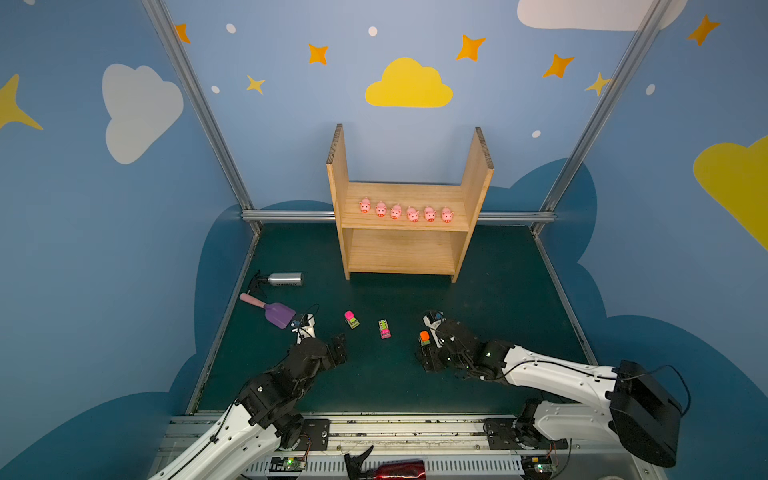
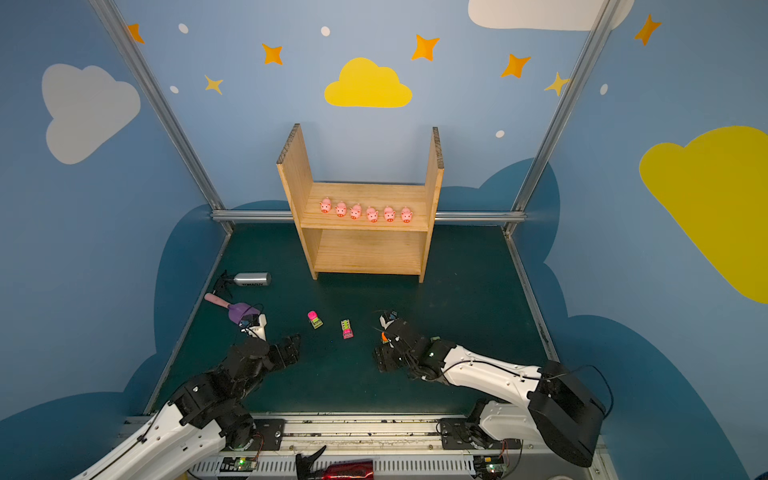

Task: Place and organize the plastic toys onto the shelf
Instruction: 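Lower the right gripper onto the orange-topped green truck and close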

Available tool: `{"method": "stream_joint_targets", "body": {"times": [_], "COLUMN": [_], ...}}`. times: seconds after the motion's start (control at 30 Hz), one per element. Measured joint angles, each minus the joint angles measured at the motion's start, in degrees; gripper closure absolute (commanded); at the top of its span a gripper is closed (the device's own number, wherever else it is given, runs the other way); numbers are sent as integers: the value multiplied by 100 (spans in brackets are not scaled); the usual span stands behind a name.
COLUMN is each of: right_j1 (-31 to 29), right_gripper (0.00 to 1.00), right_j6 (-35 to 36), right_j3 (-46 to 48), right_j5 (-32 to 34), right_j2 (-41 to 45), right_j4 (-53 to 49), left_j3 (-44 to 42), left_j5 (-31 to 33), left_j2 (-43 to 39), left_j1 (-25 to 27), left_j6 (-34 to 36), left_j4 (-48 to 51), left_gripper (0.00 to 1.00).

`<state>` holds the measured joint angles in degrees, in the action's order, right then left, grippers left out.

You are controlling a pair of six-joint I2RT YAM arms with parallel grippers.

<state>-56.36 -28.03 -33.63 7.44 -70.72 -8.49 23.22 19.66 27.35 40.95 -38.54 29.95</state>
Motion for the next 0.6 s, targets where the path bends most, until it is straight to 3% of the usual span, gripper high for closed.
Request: {"method": "stream_joint_targets", "body": {"times": [0.13, 0.33, 0.6], "right_j1": [0, -4, -7], "right_gripper": [32, 48, 55], "right_j6": [-26, -81, -164], "right_j3": [-9, 96, 101], "right_j5": [203, 455, 671], "right_j2": [-66, -68, -365], "right_j4": [103, 494, 737], "left_j3": [-2, -44, -72], "left_j5": [-33, -81, -149], "left_j2": [295, 719, 1001], "left_j1": [0, 0, 0], "left_j6": [52, 92, 162], "left_j4": [-267, -671, -1047], "left_gripper": [0, 0, 0]}}
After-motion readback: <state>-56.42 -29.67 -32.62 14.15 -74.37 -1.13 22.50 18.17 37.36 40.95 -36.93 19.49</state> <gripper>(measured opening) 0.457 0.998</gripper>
